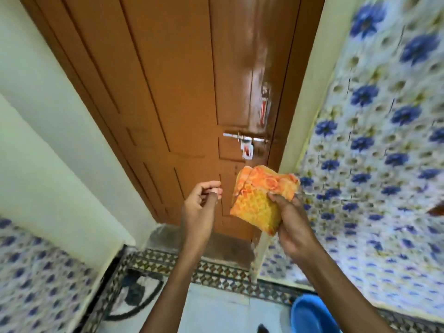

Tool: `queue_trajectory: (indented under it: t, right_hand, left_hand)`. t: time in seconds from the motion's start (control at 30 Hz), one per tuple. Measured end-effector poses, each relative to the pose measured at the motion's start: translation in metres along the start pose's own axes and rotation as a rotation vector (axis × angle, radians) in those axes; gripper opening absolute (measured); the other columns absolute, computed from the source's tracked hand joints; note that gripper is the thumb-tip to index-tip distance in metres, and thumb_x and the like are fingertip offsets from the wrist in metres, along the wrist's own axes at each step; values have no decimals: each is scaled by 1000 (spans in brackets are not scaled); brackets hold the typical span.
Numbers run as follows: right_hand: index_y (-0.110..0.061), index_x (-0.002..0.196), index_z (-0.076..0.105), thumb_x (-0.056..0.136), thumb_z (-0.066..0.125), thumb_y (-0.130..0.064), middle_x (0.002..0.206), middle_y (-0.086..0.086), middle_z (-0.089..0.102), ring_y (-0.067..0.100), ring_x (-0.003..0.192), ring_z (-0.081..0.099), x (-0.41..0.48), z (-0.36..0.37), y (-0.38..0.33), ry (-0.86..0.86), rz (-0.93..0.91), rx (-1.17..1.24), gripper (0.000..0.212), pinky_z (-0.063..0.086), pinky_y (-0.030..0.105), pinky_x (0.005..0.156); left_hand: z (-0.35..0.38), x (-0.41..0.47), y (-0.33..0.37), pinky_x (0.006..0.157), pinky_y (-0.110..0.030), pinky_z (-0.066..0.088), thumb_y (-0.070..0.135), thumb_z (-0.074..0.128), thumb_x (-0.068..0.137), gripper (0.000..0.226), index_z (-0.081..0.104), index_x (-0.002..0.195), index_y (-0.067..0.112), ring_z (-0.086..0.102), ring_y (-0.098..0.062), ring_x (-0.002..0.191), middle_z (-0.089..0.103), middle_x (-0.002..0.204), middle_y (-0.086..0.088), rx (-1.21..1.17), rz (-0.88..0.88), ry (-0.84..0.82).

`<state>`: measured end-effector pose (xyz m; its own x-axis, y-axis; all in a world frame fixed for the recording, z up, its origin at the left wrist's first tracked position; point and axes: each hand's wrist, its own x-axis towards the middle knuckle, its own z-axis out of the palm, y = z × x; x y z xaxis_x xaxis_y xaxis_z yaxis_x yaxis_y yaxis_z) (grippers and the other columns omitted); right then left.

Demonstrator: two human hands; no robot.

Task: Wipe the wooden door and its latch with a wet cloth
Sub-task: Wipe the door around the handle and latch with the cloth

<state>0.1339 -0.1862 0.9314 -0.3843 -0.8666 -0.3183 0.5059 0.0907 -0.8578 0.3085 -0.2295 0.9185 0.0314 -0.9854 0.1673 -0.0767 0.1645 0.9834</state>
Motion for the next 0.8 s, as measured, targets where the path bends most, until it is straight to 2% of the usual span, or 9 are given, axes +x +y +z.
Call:
queue_trajectory:
  t: [0.2,0.3,0.4,0.5,0.6,0.67,0.7,0.77,0.8]
  right_hand:
    - [-33,142,41,95,58,-26,130,-2,59,21,113,59,55,29,-24,46,-122,-72,50,52,47,96]
    - [-34,143,39,98,54,-23,127,-3,58,18,110,59,93,50,-36,101,-239,-66,49,51,45,96]
    - [-32,143,38,98,53,-24,128,-3,57,21,117,56,126,73,-48,240,-363,-112,48,48,48,102]
    - [-30,144,40,98,53,-23,121,-4,56,25,121,55,149,81,-51,381,-390,-145,48,44,47,105]
    - [-26,149,37,98,53,-21,138,1,53,26,128,49,168,84,-49,485,-397,-177,54,40,46,109]
    - [-25,147,39,98,53,-18,137,-4,52,22,128,50,178,86,-48,535,-477,-199,52,41,37,107]
    - [-25,146,41,98,53,-15,132,-8,53,18,125,52,185,89,-50,545,-553,-228,51,43,31,103]
    - [-27,143,43,96,54,-9,130,-13,55,8,117,55,204,96,-57,532,-714,-384,52,46,22,94]
    - [-29,143,43,94,55,-6,133,-15,54,5,118,54,218,99,-58,505,-783,-507,55,48,22,94]
  left_hand:
    - [21,78,21,78,-20,56,10,59,99,18,71,99,24,70,-11,88,75,94,4,-5,112,-67]
    - [39,120,17,80,-27,55,12,60,99,18,71,98,26,70,-9,88,74,96,6,3,158,-106]
    - [61,162,13,81,-32,54,13,61,98,19,71,95,29,70,-12,89,74,95,9,16,183,-171]
    - [83,200,8,82,-30,53,12,62,98,22,70,94,32,68,-8,93,72,97,14,46,214,-218]
    - [104,239,7,82,-13,46,10,60,99,27,68,95,35,63,-3,100,69,107,11,153,306,-234]
    - [112,265,7,84,-2,40,7,59,98,24,69,105,27,60,-3,104,63,117,4,297,416,-208]
    - [115,279,5,91,-4,39,5,59,97,25,68,113,21,58,-5,108,59,123,0,372,492,-191]
    - [120,308,1,106,-22,38,6,60,96,36,60,131,14,48,-16,127,50,138,-8,501,654,-160]
    - [123,324,-1,111,-31,36,8,61,95,43,56,138,12,41,-22,137,45,146,-11,569,727,-133]
